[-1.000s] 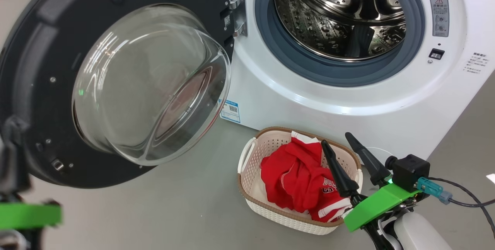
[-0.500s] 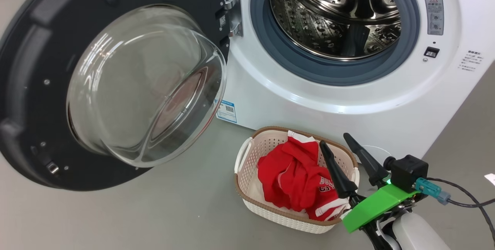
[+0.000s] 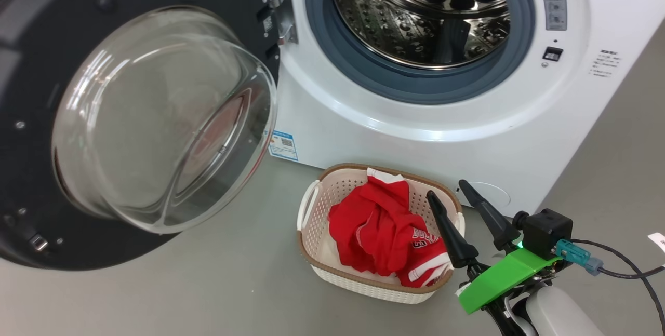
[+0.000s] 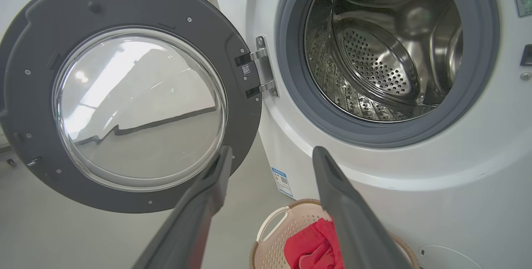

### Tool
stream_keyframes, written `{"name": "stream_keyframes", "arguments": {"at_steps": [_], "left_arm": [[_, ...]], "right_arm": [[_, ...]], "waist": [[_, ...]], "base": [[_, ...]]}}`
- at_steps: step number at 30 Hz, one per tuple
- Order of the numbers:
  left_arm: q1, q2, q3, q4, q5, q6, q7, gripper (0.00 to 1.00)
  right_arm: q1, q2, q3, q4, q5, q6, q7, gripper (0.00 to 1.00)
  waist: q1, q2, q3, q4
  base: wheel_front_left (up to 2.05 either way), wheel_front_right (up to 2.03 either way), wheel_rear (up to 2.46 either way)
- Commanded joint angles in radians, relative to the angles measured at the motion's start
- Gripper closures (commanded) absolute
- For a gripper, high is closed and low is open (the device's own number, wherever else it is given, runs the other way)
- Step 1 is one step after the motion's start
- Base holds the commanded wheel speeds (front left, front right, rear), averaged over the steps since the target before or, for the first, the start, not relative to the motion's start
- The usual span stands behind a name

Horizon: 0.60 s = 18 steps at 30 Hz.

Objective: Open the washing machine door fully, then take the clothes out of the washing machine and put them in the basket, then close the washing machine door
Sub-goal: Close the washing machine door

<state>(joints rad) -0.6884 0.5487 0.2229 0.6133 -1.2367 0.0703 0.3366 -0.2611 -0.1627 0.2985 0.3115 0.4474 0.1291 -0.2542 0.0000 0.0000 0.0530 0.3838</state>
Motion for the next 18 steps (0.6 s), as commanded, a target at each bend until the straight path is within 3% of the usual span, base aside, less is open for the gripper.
{"name": "stream_keyframes", "arguments": {"at_steps": [1, 8, 18], "left_arm": [[-0.04, 0.076, 0.028, -0.003, -0.007, 0.005, 0.01, 1.0], [-0.047, 0.078, 0.038, 0.14, -0.042, -0.022, 0.057, 1.0], [-0.069, 0.052, 0.028, 0.238, -0.083, -0.048, 0.146, 1.0]], "right_arm": [[-0.014, 0.003, 0.019, -0.024, 0.003, 0.002, -0.008, 0.0], [-0.014, 0.001, 0.015, -0.025, 0.004, 0.002, -0.008, 0.0], [-0.02, -0.004, 0.012, -0.022, 0.004, 0.002, -0.008, 0.0]], "waist": [[0.0, 0.0, 0.004, -0.011], [0.0, 0.0, 0.01, -0.033], [0.0, 0.0, 0.01, -0.037]], "base": [[0.0, 0.0, 0.0], [0.0, 0.0, 0.0], [0.0, 0.0, 0.0]]}}
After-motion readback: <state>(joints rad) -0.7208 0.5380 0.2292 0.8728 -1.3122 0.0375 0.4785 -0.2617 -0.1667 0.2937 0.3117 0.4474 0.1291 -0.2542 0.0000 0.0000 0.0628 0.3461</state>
